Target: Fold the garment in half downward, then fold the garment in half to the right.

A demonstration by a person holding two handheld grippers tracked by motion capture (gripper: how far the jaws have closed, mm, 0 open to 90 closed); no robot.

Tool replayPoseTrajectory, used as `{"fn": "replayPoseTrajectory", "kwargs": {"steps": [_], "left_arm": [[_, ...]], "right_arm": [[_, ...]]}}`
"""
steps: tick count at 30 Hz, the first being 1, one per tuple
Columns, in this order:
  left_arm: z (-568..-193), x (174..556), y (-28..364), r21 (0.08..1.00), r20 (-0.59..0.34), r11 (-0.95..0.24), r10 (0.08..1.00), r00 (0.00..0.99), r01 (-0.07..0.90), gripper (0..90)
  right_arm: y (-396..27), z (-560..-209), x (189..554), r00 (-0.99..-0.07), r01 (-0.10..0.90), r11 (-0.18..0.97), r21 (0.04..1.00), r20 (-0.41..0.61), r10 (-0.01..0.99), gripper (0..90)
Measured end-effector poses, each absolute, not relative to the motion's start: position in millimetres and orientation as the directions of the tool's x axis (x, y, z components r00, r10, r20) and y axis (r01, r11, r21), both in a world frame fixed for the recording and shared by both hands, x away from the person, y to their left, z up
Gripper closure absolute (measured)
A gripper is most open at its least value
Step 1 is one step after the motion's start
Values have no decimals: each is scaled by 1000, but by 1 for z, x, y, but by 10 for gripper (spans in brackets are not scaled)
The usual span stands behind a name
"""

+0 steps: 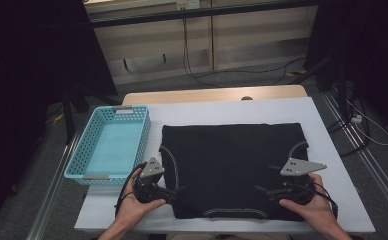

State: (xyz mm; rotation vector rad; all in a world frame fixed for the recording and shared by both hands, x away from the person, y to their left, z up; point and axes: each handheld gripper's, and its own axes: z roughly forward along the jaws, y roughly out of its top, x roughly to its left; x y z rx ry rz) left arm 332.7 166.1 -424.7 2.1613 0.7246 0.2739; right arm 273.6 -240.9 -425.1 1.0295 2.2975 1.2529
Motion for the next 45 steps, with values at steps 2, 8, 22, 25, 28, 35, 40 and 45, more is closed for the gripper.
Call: {"fn": "replayPoseTrajectory", "kwargs": {"steps": [2,8,22,25,28,35,40,45], "left_arm": [[-425,333,167,770,-55,-500,566,822,396,67],[-424,332,170,781,-58,-482,578,814,397,66],[-421,349,171,790,-63,-432,649,758,436,69],[-414,355,167,807,-44,-416,667,744,420,83],[-411,363,162,810,-44,-408,675,737,422,82],[-408,387,155,820,-62,-371,698,713,435,92],[-407,402,148,808,-60,-378,711,701,452,90],[-412,418,138,794,-30,-409,712,701,450,88]], "right_arm": [[-236,-425,275,-679,431,338,837,54,732,197],[-225,-423,278,-669,412,324,852,42,742,211],[-191,-428,282,-743,392,380,838,45,668,211],[-186,-430,282,-753,394,393,831,46,657,210],[-181,-429,284,-758,389,397,831,44,651,212],[-157,-429,294,-788,376,428,822,41,614,229],[-149,-431,291,-813,360,458,813,32,582,246],[-151,-432,289,-809,365,461,808,31,587,266]]}}
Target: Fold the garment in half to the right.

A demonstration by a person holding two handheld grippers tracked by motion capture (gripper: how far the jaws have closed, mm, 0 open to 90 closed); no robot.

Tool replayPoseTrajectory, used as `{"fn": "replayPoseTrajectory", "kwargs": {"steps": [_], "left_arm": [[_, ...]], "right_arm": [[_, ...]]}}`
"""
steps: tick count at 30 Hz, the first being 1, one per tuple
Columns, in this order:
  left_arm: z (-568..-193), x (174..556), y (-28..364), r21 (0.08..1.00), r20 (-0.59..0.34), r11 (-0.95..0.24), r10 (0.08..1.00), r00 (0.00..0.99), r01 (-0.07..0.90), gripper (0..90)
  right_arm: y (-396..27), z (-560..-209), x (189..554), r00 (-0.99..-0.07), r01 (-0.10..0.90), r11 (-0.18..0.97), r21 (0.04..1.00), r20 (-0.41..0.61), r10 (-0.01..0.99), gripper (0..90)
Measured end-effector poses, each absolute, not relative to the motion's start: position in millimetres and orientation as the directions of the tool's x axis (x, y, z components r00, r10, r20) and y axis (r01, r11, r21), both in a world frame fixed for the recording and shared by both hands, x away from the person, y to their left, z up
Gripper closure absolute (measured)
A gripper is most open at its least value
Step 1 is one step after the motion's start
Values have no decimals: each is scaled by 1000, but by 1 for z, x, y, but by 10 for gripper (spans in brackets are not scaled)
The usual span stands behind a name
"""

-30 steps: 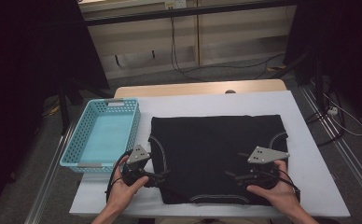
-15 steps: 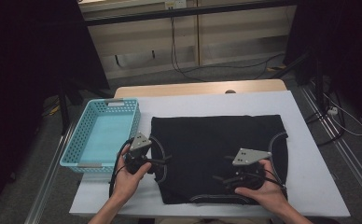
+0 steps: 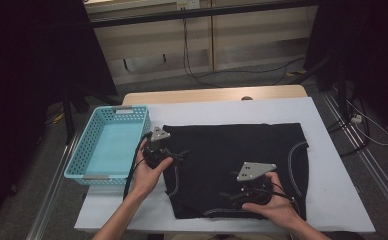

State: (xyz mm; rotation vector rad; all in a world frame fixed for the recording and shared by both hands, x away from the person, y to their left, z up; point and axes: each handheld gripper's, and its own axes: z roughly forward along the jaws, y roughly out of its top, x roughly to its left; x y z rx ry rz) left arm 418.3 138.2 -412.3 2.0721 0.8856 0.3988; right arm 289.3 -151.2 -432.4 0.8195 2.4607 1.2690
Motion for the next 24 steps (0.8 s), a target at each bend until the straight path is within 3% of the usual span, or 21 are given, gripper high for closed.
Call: {"fn": "replayPoseTrajectory", "kwargs": {"steps": [6,11,24], "left_arm": [[-415,441,136,781,9,-414,757,653,468,77],[-419,460,140,777,-27,-373,785,618,508,87],[-419,496,146,732,-13,-366,835,549,575,164]], "right_arm": [[-148,-436,290,-819,373,484,792,36,572,284],[-147,-436,290,-824,369,494,787,32,566,295],[-147,-437,287,-830,364,499,787,31,557,284]]}}
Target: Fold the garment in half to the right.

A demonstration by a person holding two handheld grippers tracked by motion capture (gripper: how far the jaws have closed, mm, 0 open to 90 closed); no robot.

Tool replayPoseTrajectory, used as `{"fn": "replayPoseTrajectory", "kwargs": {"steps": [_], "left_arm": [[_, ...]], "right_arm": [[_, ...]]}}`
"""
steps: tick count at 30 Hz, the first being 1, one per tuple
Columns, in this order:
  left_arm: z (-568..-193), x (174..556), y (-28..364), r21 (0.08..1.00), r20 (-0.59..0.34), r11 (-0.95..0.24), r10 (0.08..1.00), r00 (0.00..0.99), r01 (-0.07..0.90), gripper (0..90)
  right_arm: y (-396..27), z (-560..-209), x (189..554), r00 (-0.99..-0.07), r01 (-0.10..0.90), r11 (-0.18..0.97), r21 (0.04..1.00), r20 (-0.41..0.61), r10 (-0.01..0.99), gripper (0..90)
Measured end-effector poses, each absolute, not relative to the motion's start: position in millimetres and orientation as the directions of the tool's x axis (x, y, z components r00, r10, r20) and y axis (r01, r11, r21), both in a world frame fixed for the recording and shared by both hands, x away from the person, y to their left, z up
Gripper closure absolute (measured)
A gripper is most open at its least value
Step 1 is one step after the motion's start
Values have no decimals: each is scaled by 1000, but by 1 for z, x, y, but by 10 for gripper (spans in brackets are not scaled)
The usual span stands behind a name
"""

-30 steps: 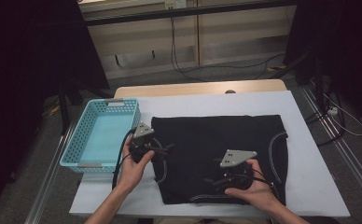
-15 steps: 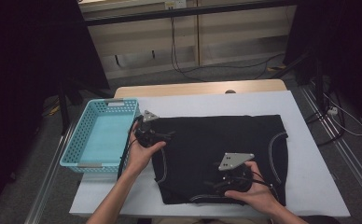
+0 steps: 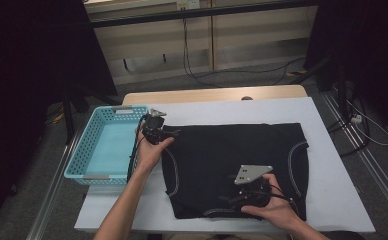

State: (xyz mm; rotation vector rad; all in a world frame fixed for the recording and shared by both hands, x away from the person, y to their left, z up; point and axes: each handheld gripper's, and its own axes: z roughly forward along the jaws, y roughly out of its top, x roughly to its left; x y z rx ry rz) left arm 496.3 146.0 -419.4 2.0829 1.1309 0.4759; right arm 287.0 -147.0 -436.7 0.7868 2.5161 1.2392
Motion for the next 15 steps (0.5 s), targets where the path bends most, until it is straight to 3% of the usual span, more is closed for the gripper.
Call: {"fn": "replayPoseTrajectory", "kwargs": {"steps": [6,15], "left_arm": [[-422,502,143,724,11,-391,830,558,568,297],[-434,508,139,699,28,-386,856,516,602,315]], "right_arm": [[-146,-437,286,-834,361,503,785,30,551,284],[-146,-438,285,-837,358,509,783,28,546,286]]}}
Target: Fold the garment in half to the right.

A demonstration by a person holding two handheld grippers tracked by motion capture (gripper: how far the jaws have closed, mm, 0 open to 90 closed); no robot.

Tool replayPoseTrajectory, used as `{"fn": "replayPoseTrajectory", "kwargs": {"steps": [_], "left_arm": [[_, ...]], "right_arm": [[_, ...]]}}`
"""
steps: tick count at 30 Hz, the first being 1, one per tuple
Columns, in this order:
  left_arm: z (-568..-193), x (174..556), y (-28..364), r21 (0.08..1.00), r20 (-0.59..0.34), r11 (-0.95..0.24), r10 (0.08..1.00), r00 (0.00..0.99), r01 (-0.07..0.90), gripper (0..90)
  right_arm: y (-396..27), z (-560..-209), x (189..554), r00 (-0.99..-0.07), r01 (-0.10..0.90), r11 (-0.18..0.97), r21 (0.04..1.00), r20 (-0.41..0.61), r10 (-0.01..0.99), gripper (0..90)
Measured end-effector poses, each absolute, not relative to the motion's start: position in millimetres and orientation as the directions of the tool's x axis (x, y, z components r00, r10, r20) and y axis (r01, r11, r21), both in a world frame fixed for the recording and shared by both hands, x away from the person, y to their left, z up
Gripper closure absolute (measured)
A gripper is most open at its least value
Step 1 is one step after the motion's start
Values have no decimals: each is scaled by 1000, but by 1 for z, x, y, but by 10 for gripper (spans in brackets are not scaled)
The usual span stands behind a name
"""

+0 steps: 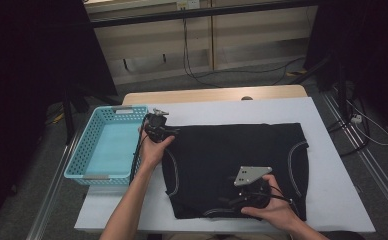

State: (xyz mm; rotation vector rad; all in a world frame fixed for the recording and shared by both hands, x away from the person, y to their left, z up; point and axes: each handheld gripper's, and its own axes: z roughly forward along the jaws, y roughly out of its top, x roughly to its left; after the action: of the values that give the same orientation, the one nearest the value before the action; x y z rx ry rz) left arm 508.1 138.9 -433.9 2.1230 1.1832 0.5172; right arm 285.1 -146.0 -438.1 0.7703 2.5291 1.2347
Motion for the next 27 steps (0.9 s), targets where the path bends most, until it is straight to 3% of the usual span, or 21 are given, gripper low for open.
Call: {"fn": "replayPoseTrajectory", "kwargs": {"steps": [9,18,27], "left_arm": [[-445,515,145,653,35,-378,881,472,656,328],[-450,518,147,642,-13,-345,888,460,684,272],[-451,518,147,636,-56,-326,885,463,699,318]], "right_arm": [[-146,-439,284,-841,357,514,780,28,540,287],[-146,-439,284,-843,357,517,778,30,537,285],[-143,-440,284,-847,358,521,775,33,531,284]]}}
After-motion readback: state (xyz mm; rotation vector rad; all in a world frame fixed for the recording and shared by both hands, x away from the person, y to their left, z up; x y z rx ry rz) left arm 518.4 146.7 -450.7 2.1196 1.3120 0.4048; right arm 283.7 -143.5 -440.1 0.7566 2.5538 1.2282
